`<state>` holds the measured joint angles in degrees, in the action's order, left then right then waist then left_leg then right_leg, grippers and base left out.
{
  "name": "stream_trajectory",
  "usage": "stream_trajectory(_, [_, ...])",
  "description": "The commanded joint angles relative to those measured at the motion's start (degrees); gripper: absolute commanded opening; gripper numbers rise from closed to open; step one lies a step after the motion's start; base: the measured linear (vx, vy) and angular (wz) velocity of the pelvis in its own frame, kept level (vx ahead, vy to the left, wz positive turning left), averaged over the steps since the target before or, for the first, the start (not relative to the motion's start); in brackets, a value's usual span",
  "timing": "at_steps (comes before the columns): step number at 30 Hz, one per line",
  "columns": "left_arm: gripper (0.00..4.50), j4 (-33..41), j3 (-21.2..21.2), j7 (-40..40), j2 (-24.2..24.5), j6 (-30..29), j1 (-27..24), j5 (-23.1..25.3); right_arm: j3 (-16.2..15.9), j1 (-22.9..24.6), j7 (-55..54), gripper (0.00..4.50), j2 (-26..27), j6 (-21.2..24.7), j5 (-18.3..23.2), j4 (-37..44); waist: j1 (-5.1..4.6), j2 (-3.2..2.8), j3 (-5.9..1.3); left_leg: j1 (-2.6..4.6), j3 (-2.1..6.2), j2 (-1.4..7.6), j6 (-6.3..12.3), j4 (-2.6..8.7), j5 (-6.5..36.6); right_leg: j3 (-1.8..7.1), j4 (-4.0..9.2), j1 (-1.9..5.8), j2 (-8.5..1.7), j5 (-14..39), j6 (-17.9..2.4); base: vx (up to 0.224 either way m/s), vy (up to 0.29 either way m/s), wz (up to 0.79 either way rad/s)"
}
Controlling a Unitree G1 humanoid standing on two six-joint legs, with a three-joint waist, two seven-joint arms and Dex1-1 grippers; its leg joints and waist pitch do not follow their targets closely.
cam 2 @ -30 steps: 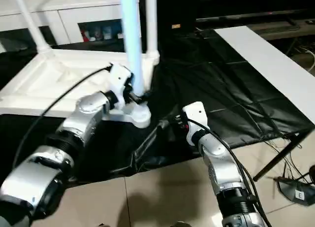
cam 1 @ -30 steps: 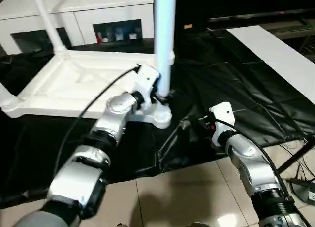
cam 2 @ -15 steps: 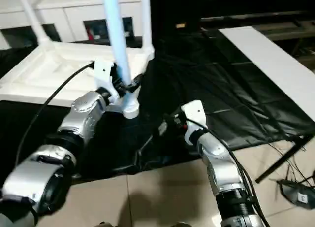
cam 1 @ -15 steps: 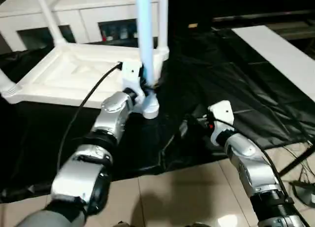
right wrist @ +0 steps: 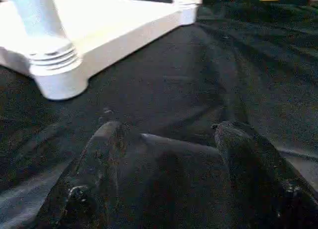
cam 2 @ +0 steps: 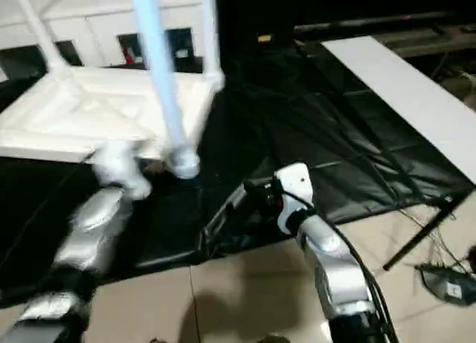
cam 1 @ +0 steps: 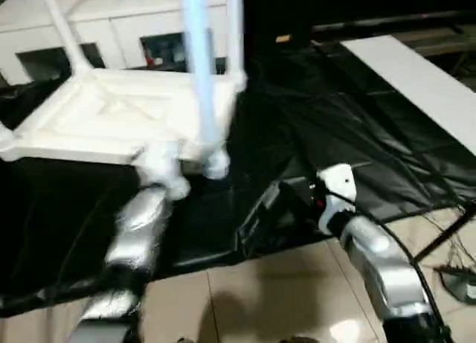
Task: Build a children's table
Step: Rotate table base
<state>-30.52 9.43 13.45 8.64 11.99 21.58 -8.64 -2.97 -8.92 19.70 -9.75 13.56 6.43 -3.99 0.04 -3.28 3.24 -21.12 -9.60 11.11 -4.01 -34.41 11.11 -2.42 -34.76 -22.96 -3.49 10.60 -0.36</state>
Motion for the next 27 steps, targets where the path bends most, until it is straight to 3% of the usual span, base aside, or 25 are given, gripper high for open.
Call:
stream_trajectory(1, [4.43, 8.3, 0.7, -2.8, 0.0, -1.5, -3.5, 1.5, 0.8, 0.2, -2.0, 3.11, 0.7, 0.4, -0.2, 2.8, 0.21, 0.66, -3.25, 0.41, 0.54, 1.59, 1.52, 4.43, 17.3, 2.0, 5.57, 2.04, -3.52, 23.3, -7.9, 0.0, 0.0, 0.0])
stream_trajectory(2, [4.43, 9.7, 0.6, -3.0, -0.1, -2.0, -4.3, 1.6, 0.9, 0.3, -2.4, 3.11, 0.8, 0.5, -0.3, 3.0, 0.22, 1.3, -3.26, 0.53, 0.45, 1.72, 1.38, 4.45, 17.4, 2.04, 5.61, 1.88, -3.45, 23.4, -7.8, 0.0, 0.0, 0.0])
stream_trajectory(4, [4.43, 16.3, -0.8, -3.0, -1.8, -3.6, -7.4, 1.7, 1.6, 0.2, -3.6, 3.11, 1.3, 0.7, -0.2, 3.8, 0.53, 1.0, -3.24, 0.27, 0.58, 1.91, 1.29, 4.67, 16.7, 2.19, 5.29, 1.86, -3.57, 22.4, -7.6, 0.0, 0.0, 0.0])
stream_trajectory(6, [4.43, 18.9, -2.1, -2.8, -2.6, -4.3, -8.6, 1.6, 1.7, 0.2, -4.2, 3.11, 1.5, 0.6, -0.2, 4.1, 1.03, 1.08, -3.13, 0.78, 0.22, 1.81, 1.04, 4.56, 17.9, 2.43, 5.68, 1.1, -3.22, 22.3, -7.4, 0.0, 0.0, 0.0])
stream_trajectory(11, [4.43, 20.1, -4.0, -6.1, -3.5, -7.1, -8.8, 3.8, 2.6, -0.6, -6.4, 3.11, 2.6, 1.2, 0.0, 4.2, 1.76, 1.53, -3.3, 0.08, 0.29, 1.54, 0.44, 4.76, 15.6, 2.47, 5.08, 1.7, -3.19, 18.3, -6.2, 0.0, 0.0, 0.0])
stream_trajectory(12, [4.43, 20.2, -3.7, -7.9, -3.7, -7.9, -8.3, 5.1, 2.8, -0.7, -7.1, 3.11, 3.0, 1.4, -0.2, 4.5, 1.7, 1.54, -3.38, 0.11, 0.31, 1.49, 0.34, 4.71, 15.8, 2.45, 5.04, 1.82, -3.2, 18.5, -5.8, 0.0, 0.0, 0.0])
stream_trajectory(14, [4.43, 20.2, -3.6, -8.5, -3.9, -7.8, -7.9, 5.6, 3.3, -0.7, -7.9, 3.11, 3.3, 1.5, -0.2, 4.6, 1.55, 1.4, -3.24, 1.01, 0.43, 1.48, -0.31, 4.95, 20.7, 2.33, 5.47, 1.9, -3.22, 24.4, -4.7, 0.0, 0.0, 0.0])
stream_trajectory(15, [4.43, 20.9, -3.8, -8.8, -4.0, -9.1, -7.9, 6.2, 3.6, -0.7, -8.4, 3.11, 3.5, 1.5, -0.1, 4.7, 1.46, 1.51, -2.94, -0.84, 1.84, 0.98, 2.09, 6.04, 23.7, 0.65, 5.38, 3.79, -4.2, 30.3, -3.1, 0.0, 0.0, 0.0])
stream_trajectory(16, [4.43, 20.8, -4.1, -9.2, -4.1, -9.4, -7.7, 7.1, 3.7, -0.7, -8.5, 3.11, 3.6, 1.5, 0.0, 4.7, 1.3, 1.35, -3.01, 0.56, 1.92, 0.55, 3.44, 5.42, 26.9, -0.05, 6.52, 3.31, -4.49, 36.2, -2.1, 0.026, -0.01, 0.21])
stream_trajectory(17, [4.43, 20.9, -4.5, -9.1, -4.2, -10.0, -7.5, 7.2, 3.8, -0.7, -8.7, 3.11, 3.7, 1.6, 0.2, 4.9, 0.43, 0.59, -3.06, 3.51, 1.0, 0.94, 2.47, 4.77, 29.4, 0.29, 7.35, 1.94, -3.2, 38.4, -2.6, 0.026, -0.01, 0.21])
stream_trajectory(18, [4.43, 21.2, -4.8, -9.0, -4.3, -10.7, -7.5, 6.8, 3.9, -0.7, -8.8, 3.11, 3.8, 1.7, 0.3, 4.9, 0.17, 1.19, -2.31, 3.38, 0.87, 0.68, 2.41, 5.07, 30.3, -0.32, 7.73, 2.77, -2.7, 37.9, -4.1, 0.057, -0.003, 0.13])
stream_trajectory(19, [4.43, 21.3, -4.8, -8.9, -4.3, -10.9, -7.5, 6.7, 3.9, -0.7, -8.8, 3.11, 3.8, 1.7, 0.4, 4.9, 0.24, 1.05, -2.26, 3.8, 0.83, 0.63, 2.21, 5.28, 31.9, -0.76, 7.89, 3.18, -2.42, 39.2, -3.9, 0.058, 0.006, -0.04])
stream_trajectory(20, [4.43, 21.2, -4.9, -9.2, -4.4, -11.0, -7.4, 6.7, 3.9, -0.6, -8.8, 3.11, 3.8, 1.7, 0.4, 5.0, -0.1, 1.2, -2.14, 4.93, 0.77, 0.42, 2.23, 5.28, 33.9, -1.1, 8.42, 3.18, -2.3, 40.2, -3.8, 0.058, 0.006, -0.04])
stream_trajectory(21, [4.43, 21.0, -5.0, -10.1, -4.7, -11.6, -7.0, 6.8, 3.7, -0.4, -8.6, 3.11, 3.6, 1.7, 0.4, 5.1, -0.24, 1.03, -2.07, 5.06, 0.78, 0.36, 2.19, 5.43, 34.2, -1.09, 8.42, 3.48, -2.27, 39.7, -3.9, 0.07, 0.014, -0.04])
stream_trajectory(22, [4.43, 20.7, -5.2, -11.0, -4.6, -11.9, -6.6, 7.7, 3.4, -0.4, -8.2, 3.11, 3.4, 1.7, 0.4, 5.2, -0.62, 1.12, -2.38, 4.37, 0.83, 0.4, 2.61, 5.99, 32.2, -0.54, 7.91, 5.11, -2.37, 36.3, -5.0, 0.094, 0.02, -0.07])
stream_trajectory(23, [4.43, 20.4, -5.4, -11.5, -4.6, -11.8, -6.4, 8.3, 3.1, -0.3, -7.9, 3.11, 3.2, 1.7, 0.2, 5.3, -0.55, 0.96, -2.4, 4.44, 0.73, 0.42, 2.83, 6.08, 31.6, -0.41, 7.9, 5.33, -2.45, 35.8, -5.5, 0.094, 0.02, -0.07])
stream_trajectory(24, [4.43, 20.3, -5.5, -11.8, -4.7, -11.9, -6.4, 8.8, 3.0, -0.1, -7.7, 3.11, 3.2, 1.7, 0.2, 5.4, -0.72, 0.95, -3.17, 4.35, 0.51, 0.34, 3.67, 6.13, 28.2, 0.08, 7.53, 6.31, -2.53, 31.3, -7.5, 0.108, 0.02, -0.04])
stream_trajectory(25, [4.43, 20.4, -5.6, -11.9, -4.8, -12.1, -6.4, 8.8, 3.0, 0.0, -7.7, 3.11, 3.2, 1.7, 0.2, 5.5, -0.71, 1.32, -3.77, 3.64, 0.15, 0.12, 5.15, 5.96, 23.7, 0.45, 6.96, 7.45, -2.49, 25.6, -10.0, 0.103, 0.017, 0.01])
stream_trajectory(27, [4.43, 21.0, -5.4, -11.9, -5.6, -12.5, -6.7, 8.4, 2.0, 0.4, -7.4, 3.11, 2.3, 1.9, -1.1, 5.9, -0.7, 1.49, -4.35, 2.61, -0.28, -0.45, 7.54, 5.3, 16.3, 0.57, 6.59, 8.94, -2.5, 19.7, -11.9, 0.105, 0.019, 0.02])
